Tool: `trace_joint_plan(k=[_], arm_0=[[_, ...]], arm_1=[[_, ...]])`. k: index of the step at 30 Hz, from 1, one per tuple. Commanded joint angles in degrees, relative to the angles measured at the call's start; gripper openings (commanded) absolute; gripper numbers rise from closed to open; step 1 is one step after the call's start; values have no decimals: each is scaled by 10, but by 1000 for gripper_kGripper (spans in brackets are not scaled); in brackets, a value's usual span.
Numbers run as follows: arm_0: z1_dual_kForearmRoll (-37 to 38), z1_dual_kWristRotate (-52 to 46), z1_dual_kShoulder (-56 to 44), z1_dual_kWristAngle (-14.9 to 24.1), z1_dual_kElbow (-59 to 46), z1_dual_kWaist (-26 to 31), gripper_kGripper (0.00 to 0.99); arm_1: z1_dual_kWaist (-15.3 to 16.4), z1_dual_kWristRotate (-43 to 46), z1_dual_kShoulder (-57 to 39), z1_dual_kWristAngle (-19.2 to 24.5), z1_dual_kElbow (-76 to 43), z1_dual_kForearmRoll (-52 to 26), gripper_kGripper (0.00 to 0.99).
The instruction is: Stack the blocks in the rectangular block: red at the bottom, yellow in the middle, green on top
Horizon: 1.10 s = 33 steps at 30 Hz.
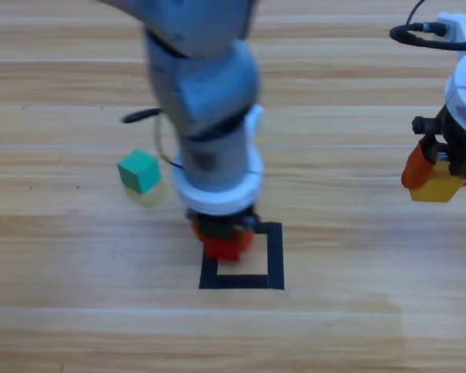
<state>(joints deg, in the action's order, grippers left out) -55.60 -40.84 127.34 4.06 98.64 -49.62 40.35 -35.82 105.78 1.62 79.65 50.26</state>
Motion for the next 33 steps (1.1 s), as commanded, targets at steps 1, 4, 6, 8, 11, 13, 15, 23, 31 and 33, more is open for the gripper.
trace_joint_plan(k=[1,4,6,8,11,13,15,23,31,33], arm_0=[[-26,-18,48,1,42,-46,54],[-25,-48,42,4,43,-46,58],[-22,-76,35,9,41,-46,69],[-21,-100,32,13,38,-46,71],[-21,-129,28,16,32,-45,71],[-20,-144,27,16,30,-45,72],[-20,-157,25,15,28,-45,72],[-10,-179,28,18,29,-45,72],[11,-173,40,24,28,-45,72],[19,-171,40,25,22,-45,72]], arm_1=[[12,3,-13,11,-17,8,28],[12,3,-10,11,-17,8,28],[12,4,-8,10,-16,8,28],[12,4,-8,9,-15,8,28],[12,4,-6,8,-13,8,28],[12,5,-4,8,-13,8,28],[12,6,-2,8,-12,8,28],[12,9,7,8,-8,6,28],[12,10,13,8,-6,5,28],[12,10,14,7,-5,5,28]])
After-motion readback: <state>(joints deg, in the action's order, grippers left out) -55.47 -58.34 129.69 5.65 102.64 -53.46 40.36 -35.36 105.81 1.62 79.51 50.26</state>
